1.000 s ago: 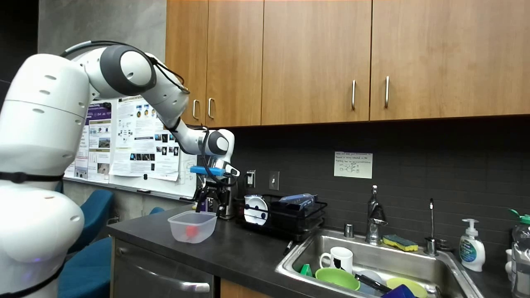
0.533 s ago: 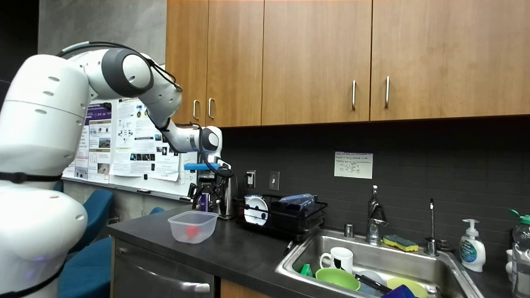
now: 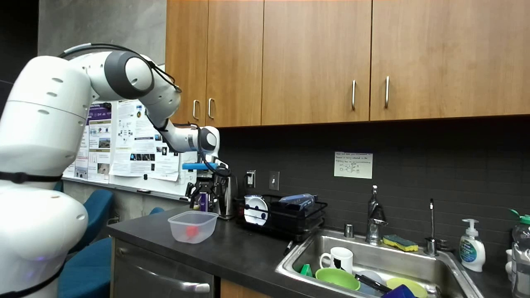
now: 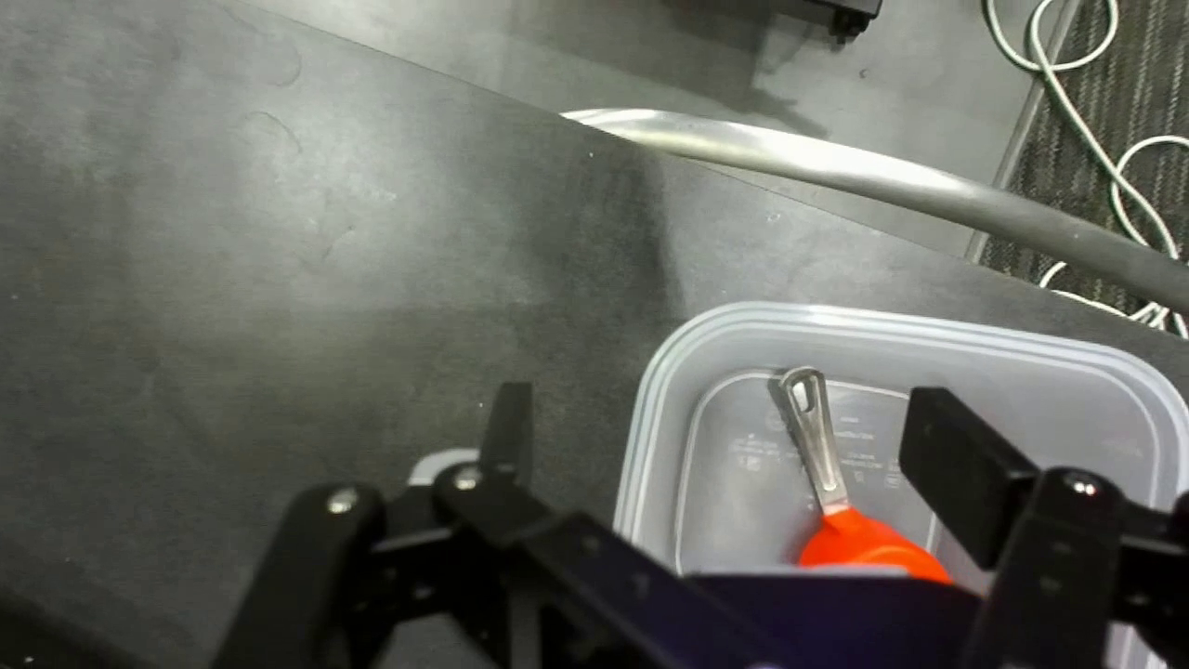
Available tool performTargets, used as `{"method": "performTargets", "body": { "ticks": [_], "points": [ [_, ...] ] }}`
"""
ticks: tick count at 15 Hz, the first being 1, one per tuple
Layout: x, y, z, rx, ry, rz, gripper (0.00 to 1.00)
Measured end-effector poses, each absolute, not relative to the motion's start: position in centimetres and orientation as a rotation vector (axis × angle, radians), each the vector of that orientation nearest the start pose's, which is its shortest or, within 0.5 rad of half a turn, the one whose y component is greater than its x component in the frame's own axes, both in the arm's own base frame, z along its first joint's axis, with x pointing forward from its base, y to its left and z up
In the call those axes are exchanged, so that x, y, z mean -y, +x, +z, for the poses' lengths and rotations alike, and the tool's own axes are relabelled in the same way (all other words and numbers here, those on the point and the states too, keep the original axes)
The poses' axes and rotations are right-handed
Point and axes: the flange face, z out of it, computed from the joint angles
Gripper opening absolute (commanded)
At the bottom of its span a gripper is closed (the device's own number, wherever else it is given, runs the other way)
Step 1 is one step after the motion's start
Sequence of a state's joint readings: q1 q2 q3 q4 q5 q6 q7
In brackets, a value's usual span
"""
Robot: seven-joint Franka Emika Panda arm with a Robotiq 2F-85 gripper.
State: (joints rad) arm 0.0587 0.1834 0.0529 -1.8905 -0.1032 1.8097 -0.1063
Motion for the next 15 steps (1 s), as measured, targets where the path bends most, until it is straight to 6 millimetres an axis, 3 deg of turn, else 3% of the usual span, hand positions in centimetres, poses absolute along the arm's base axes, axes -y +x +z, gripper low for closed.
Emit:
{"method": "performTargets", "body": {
  "ticks": [6, 15],
  "points": [
    [-9.0, 58.7, 39.9, 0.473, -3.171, 0.438, 1.00],
    [-10.6, 61.2, 40.9, 0.494, -3.164, 0.413, 1.00]
  ]
}}
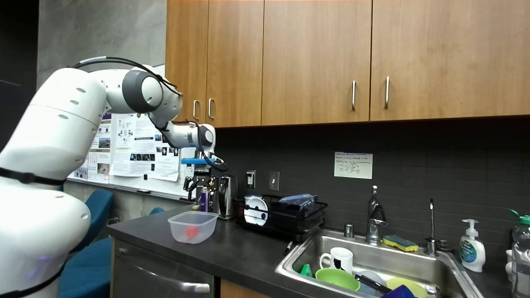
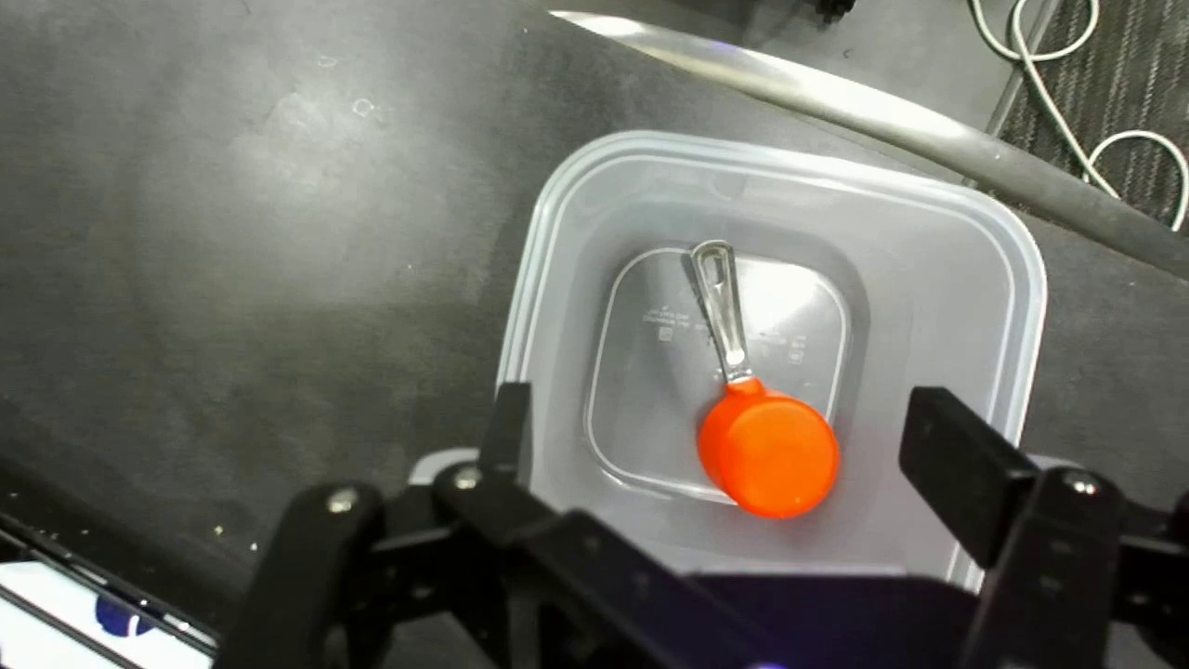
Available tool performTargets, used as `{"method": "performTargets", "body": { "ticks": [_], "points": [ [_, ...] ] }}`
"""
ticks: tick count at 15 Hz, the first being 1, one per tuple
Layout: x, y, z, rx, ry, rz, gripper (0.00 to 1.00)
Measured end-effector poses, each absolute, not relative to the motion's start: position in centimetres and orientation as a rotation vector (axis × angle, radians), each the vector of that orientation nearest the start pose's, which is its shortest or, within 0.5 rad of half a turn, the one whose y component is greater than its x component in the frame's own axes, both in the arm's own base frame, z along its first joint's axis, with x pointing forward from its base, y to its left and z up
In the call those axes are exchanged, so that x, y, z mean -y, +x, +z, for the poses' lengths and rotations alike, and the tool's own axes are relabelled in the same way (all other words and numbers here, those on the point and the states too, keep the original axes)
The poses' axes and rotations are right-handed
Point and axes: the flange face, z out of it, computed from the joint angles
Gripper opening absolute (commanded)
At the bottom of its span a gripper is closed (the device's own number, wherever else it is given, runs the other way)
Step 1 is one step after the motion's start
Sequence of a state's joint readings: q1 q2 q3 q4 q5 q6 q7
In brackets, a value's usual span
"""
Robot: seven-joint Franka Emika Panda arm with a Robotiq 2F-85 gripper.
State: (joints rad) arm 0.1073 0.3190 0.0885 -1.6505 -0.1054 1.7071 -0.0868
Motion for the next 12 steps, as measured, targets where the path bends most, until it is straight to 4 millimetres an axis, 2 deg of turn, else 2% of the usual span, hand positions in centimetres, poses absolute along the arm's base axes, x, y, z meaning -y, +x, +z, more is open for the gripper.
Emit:
{"method": "performTargets", "body": {
  "ticks": [7, 12],
  "points": [
    [-14.7, 62.1, 40.5, 0.522, -3.152, 0.408, 1.00],
    [-15.1, 62.3, 39.7, 0.475, -3.147, 0.423, 1.00]
  ]
}}
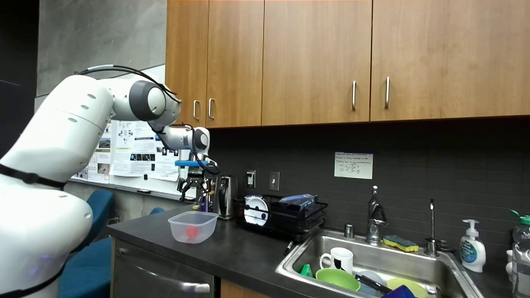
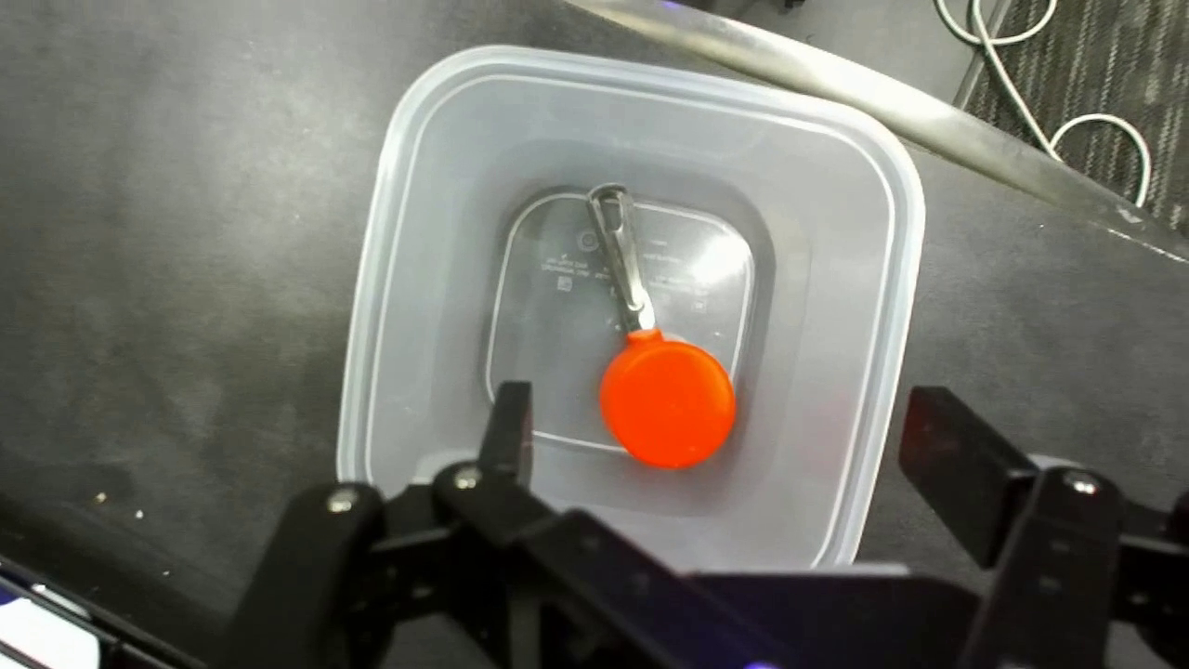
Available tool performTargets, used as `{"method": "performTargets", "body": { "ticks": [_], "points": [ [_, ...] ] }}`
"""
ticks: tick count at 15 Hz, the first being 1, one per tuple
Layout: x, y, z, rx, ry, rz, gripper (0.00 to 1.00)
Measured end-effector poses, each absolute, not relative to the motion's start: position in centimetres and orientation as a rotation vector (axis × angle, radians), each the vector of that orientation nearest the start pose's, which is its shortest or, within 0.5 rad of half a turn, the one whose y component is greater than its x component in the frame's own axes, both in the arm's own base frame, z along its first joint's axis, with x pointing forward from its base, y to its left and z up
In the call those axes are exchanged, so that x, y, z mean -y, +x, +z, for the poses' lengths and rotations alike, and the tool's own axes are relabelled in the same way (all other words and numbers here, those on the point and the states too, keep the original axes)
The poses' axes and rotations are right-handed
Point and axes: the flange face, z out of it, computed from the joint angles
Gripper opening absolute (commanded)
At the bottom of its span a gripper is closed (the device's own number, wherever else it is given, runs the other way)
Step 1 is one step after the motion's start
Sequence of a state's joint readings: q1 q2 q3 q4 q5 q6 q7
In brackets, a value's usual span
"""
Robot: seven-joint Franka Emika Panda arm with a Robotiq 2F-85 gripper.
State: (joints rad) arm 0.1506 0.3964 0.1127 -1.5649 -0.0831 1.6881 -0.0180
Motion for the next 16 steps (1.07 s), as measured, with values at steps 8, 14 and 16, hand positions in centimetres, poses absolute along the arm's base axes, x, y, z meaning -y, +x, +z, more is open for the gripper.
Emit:
{"method": "performTargets", "body": {
  "ticks": [8, 14, 16],
  "points": [
    [-13.9, 63.1, 35.9, 0.407, -3.117, 0.494, 1.00],
    [-13.0, 65.0, 31.4, 0.376, -3.104, 0.535, 1.00],
    [-13.1, 65.7, 30.5, 0.374, -3.102, 0.537, 1.00]
  ]
}}
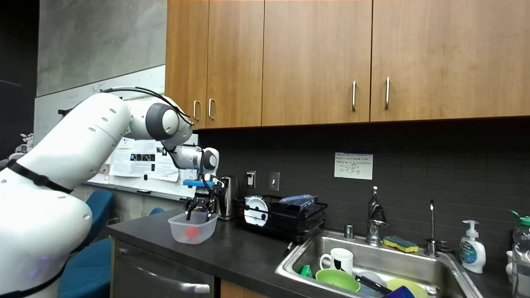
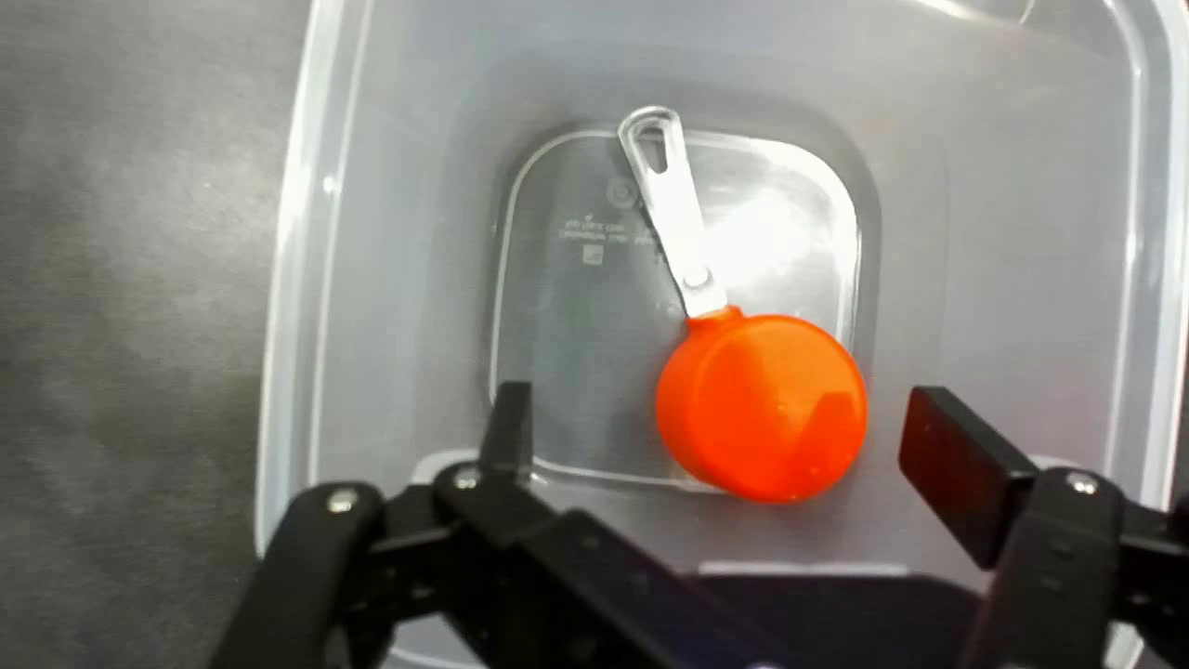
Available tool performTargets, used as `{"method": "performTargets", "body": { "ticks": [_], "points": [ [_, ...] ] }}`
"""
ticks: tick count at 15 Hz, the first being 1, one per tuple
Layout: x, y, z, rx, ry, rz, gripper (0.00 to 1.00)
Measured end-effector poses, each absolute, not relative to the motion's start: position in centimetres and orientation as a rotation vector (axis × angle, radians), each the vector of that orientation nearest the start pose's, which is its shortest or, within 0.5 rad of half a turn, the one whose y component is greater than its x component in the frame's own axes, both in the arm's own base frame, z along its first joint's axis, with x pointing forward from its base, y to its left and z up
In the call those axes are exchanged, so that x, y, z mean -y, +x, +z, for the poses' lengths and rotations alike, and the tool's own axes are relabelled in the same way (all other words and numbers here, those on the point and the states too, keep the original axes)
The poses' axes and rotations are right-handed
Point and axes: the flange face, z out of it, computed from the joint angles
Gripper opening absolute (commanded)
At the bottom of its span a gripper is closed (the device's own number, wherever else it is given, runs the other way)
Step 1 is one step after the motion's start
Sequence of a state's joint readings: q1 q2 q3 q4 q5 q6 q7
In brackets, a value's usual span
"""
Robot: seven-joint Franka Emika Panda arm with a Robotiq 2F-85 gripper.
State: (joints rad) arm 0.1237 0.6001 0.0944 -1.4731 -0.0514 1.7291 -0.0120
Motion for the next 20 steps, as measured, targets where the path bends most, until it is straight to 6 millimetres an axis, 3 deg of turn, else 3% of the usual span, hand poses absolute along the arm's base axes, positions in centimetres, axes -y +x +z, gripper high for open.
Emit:
{"method": "performTargets", "body": {
  "ticks": [7, 12, 20],
  "points": [
    [-14.5, 66.9, 30.4, 0.399, -3.103, 0.510, 1.00],
    [-16.2, 66.4, 29.8, 0.427, -3.105, 0.523, 1.00],
    [-16.2, 64.0, 28.0, 0.389, -3.115, 0.565, 1.00]
  ]
}}
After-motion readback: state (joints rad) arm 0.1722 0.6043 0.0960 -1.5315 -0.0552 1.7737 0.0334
